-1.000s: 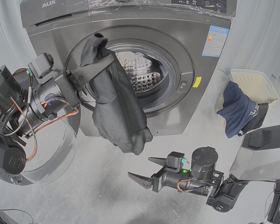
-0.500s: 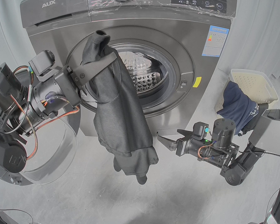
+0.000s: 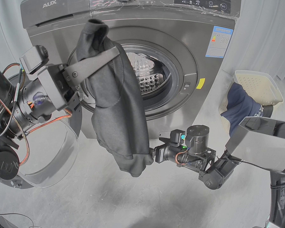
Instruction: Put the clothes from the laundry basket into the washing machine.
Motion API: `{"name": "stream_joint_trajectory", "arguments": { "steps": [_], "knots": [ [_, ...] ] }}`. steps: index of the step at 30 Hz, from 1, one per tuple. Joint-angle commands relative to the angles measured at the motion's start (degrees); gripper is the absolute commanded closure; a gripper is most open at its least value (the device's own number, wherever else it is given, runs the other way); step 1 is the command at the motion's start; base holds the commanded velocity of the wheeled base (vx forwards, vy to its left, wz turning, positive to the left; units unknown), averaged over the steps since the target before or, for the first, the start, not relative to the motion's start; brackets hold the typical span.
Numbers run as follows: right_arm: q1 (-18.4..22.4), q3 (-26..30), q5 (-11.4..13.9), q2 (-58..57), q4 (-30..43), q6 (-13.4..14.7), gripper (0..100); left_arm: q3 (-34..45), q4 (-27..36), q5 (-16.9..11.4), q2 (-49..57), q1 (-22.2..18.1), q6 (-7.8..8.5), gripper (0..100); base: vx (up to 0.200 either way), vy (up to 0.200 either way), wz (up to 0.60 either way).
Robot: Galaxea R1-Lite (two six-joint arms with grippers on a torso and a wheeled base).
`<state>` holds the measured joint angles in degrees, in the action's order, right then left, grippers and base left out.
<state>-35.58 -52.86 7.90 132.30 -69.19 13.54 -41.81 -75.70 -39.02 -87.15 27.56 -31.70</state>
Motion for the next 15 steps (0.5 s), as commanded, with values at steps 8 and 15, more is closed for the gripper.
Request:
{"name": "stream_joint_trajectory", "arguments": {
  "steps": [8,15],
  "knots": [
    [-9.42,2.41,0.54,-0.47,-2.44,0.69,0,-0.99,3.02,-3.96,0.93,-9.55,-1.0,100,0.0,0.0,0.0],
    [-12.58,4.69,-0.17,-0.73,-3.14,0.69,0,-3.71,3.46,-5.8,1.02,-10.34,-2.58,100,0.0,0.0,0.0]
  ]
}}
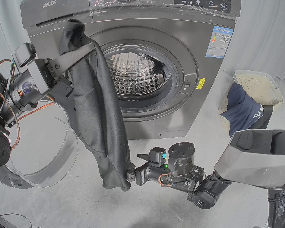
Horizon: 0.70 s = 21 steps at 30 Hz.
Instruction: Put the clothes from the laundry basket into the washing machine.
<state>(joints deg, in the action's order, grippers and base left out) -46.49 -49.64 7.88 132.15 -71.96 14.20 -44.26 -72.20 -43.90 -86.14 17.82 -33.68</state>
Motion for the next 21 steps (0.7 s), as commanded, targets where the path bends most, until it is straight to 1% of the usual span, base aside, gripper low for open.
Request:
{"name": "stream_joint_trajectory", "arguments": {
  "steps": [1,2,4,5,6,7,14,16,17,18,19,21],
  "knots": [
    [-1.76,2.0,-0.14,-0.66,-0.64,-0.05,0,-1.35,-0.04,-1.37,0.09,-0.68,-0.77,100,0.0,0.0,0.0],
    [-2.2,2.88,-0.14,-0.84,-1.25,-0.05,0,-1.44,-0.04,-2.42,0.53,-0.77,-1.3,100,0.0,0.0,0.0],
    [-2.55,3.94,0.3,-0.84,-2.13,-0.05,0,-1.44,-0.13,-3.65,0.97,-0.95,-2.09,100,0.0,0.0,0.0],
    [-2.55,3.94,0.3,-0.84,-2.22,-0.14,0,-1.44,-0.13,-3.74,0.97,-0.95,-2.18,100,0.0,0.0,0.0],
    [-3.16,4.64,0.3,-0.84,-3.01,-0.14,0,-1.44,-0.39,-4.71,1.24,-0.95,-3.06,100,0.0,0.0,0.0],
    [-3.34,4.64,0.3,-0.84,-3.01,-0.14,0,-1.35,-0.48,-4.88,1.24,-0.86,-3.32,100,0.0,0.0,0.0],
    [-3.43,3.32,0.04,0.13,-3.54,-0.05,0,-0.56,-0.39,-5.23,3.26,-0.24,-3.41,100,0.0,0.0,0.0],
    [-3.34,2.53,0.04,0.74,-3.8,-0.05,0,-0.38,-0.22,-6.29,3.7,-0.33,-3.5,100,0.0,0.0,0.0],
    [-3.34,2.0,-0.05,1.18,-3.89,-0.05,0,-0.03,-0.22,-7.25,4.14,-0.42,-3.58,100,0.0,0.0,0.0],
    [-3.34,1.92,-0.05,1.18,-3.89,-0.05,0,0.06,-0.22,-7.34,4.14,-0.51,-3.58,100,0.0,0.0,0.0],
    [-3.34,0.77,-0.23,1.89,-3.8,-0.14,0,0.85,-0.22,-9.01,4.75,-0.86,-4.2,100,0.0,0.0,0.0],
    [-3.34,-0.81,-0.32,2.85,-3.89,-0.14,0,1.55,-0.48,-9.63,5.19,-0.86,-4.9,100,0.0,0.0,0.0]
  ]
}}
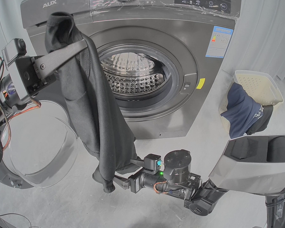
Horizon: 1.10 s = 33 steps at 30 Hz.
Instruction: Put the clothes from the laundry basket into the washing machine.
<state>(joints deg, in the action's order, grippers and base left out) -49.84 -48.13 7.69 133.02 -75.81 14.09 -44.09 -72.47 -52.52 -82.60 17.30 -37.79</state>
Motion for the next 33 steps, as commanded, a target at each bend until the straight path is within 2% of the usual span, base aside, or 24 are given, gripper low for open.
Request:
{"name": "stream_joint_trajectory", "arguments": {
  "steps": [1,5,6,12,18,19,20,23,28,33],
  "knots": [
    [-0.09,-2.94,-0.31,2.33,-0.04,-0.03,0,1.82,-0.3,-1.01,1.83,-0.25,-1.14,100,0.0,0.0,0.0],
    [-0.17,-5.22,-0.75,3.56,-0.65,-0.03,0,2.7,-0.3,-1.8,2.18,-0.25,-1.41,100,0.0,0.0,0.0],
    [-0.79,-6.63,-0.66,4.61,-1.79,-0.03,0,3.49,-0.3,-2.77,2.27,-0.16,-1.67,100,0.0,0.0,0.0],
    [-1.84,-10.76,-0.84,8.13,-3.64,-0.03,0,5.42,-0.39,-4.44,2.27,0.28,-1.5,100,0.0,0.0,0.0],
    [-0.7,-8.56,-0.84,7.25,-4.87,-0.21,0,5.69,-1.18,-4.0,1.66,-0.42,-1.23,100,0.0,0.0,0.0],
    [0.44,-5.13,-0.75,4.88,-5.13,-0.56,0,5.33,-2.59,-3.73,1.3,-0.6,-1.32,100,0.0,0.0,0.0],
    [0.7,-4.69,-0.75,4.53,-5.13,-0.65,0,5.33,-2.76,-3.73,1.22,-0.6,-1.32,100,0.0,0.0,0.0],
    [2.2,1.46,-0.49,-0.13,-5.13,-2.14,0,5.16,-4.34,-1.98,-0.1,-0.86,-1.32,100,0.0,0.0,0.0],
    [5.19,10.95,-0.4,-6.11,-5.13,-7.06,0,5.07,-4.43,1.89,-0.98,-0.86,-1.14,100,0.0,0.0,0.0],
    [6.94,17.37,-0.31,-10.77,-5.13,-7.32,0,4.98,-4.26,3.39,-0.98,-0.86,-1.14,100,0.0,0.0,0.0]
  ]
}}
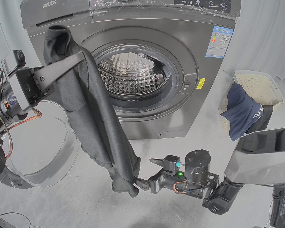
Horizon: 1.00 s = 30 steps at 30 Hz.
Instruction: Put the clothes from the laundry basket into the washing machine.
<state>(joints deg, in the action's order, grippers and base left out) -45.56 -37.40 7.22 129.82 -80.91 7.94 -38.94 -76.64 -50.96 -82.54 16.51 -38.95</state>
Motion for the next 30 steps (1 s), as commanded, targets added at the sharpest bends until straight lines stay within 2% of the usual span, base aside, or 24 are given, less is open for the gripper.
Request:
{"name": "stream_joint_trajectory", "arguments": {
  "steps": [1,6,11,12,13,18,28,29,30],
  "knots": [
    [2.84,7.69,0.34,-8.44,-0.04,-1.26,0,-0.17,0.0,2.18,-1.13,-0.07,0.01,100,0.0,0.0,0.0],
    [2.58,10.95,3.24,-11.25,-0.57,-1.26,0,-0.35,0.27,2.97,-1.57,-0.07,0.01,100,0.0,0.0,0.0],
    [1.52,11.03,6.14,-11.17,-2.68,-1.26,0,-1.93,0.18,7.01,-3.77,0.19,0.19,100,0.0,0.0,0.0],
    [1.52,11.03,6.14,-11.17,-2.68,-1.26,0,-1.93,0.18,7.01,-3.77,0.19,0.19,100,0.0,0.0,0.0],
    [1.0,10.68,7.55,-10.81,-3.73,-1.17,0,-2.02,0.18,7.19,-3.94,0.28,0.19,100,0.0,0.0,0.0],
    [0.2,8.75,7.99,-8.7,-4.61,-1.17,0,-2.55,0.18,7.19,-4.03,0.54,0.1,100,0.0,0.0,0.0],
    [2.05,-8.3,7.81,3.95,-2.85,-1.26,0,-3.69,0.18,7.28,-4.21,0.72,0.1,100,0.0,0.0,0.0],
    [2.05,-8.3,7.81,3.95,-2.85,-1.26,0,-3.69,0.18,7.28,-4.21,0.72,0.1,100,0.0,0.0,0.0],
    [2.14,-11.73,7.55,5.97,-1.44,-1.26,0,-3.6,0.18,7.45,-4.21,0.72,0.1,100,0.0,0.0,0.0]
  ]
}}
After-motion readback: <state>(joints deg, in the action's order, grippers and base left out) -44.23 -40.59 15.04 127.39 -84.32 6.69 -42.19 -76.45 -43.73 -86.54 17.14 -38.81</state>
